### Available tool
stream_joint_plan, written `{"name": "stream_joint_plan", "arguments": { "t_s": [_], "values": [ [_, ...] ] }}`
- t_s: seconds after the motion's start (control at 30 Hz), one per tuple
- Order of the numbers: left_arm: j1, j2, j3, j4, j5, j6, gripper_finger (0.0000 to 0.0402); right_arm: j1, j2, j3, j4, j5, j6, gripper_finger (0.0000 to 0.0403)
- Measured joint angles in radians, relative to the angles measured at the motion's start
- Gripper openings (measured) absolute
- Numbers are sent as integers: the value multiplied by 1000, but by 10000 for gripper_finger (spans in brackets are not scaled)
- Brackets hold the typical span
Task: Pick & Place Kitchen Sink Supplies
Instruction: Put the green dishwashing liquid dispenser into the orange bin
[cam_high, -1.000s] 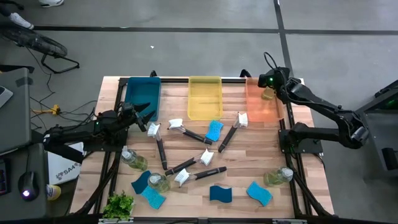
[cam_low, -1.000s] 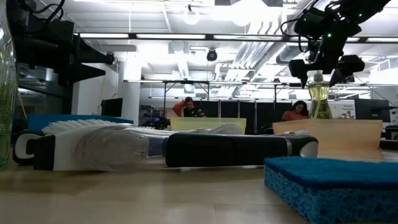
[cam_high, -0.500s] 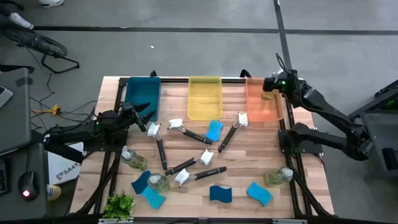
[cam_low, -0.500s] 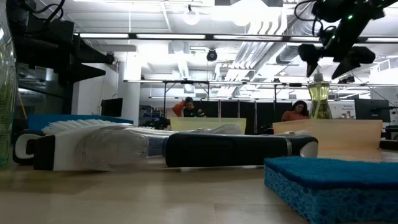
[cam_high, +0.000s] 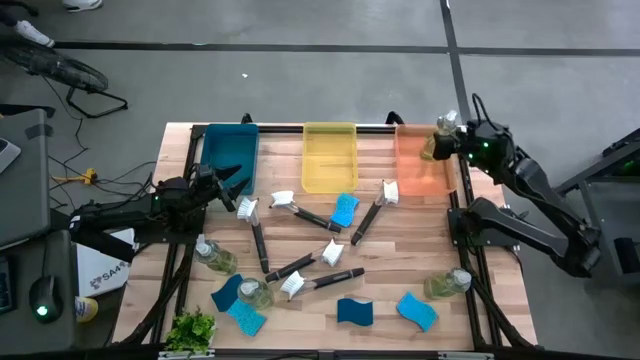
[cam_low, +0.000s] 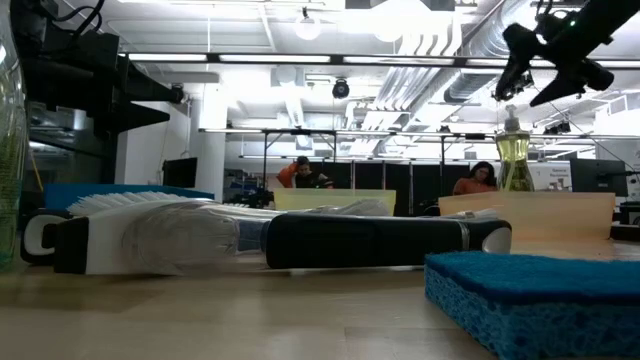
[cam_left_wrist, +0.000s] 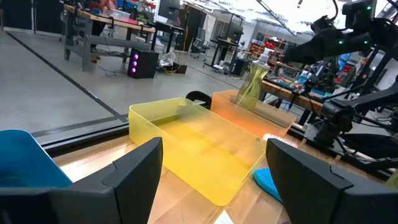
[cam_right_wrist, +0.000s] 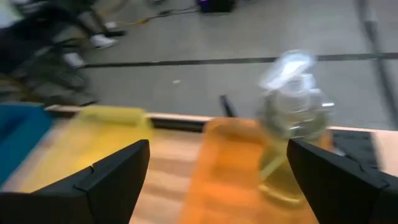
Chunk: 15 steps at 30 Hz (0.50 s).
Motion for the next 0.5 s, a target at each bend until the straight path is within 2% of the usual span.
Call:
{"name": "stream_joint_plan", "arguments": {
  "t_s": [0.27,0.5],
  "values": [
    [0,0,0,0,0,0,280,0,-38,0,-5,-352,-97,374],
    [0,0,0,0,0,0,280,0,-61,0,-102,-643,-213,374]
  ]
}}
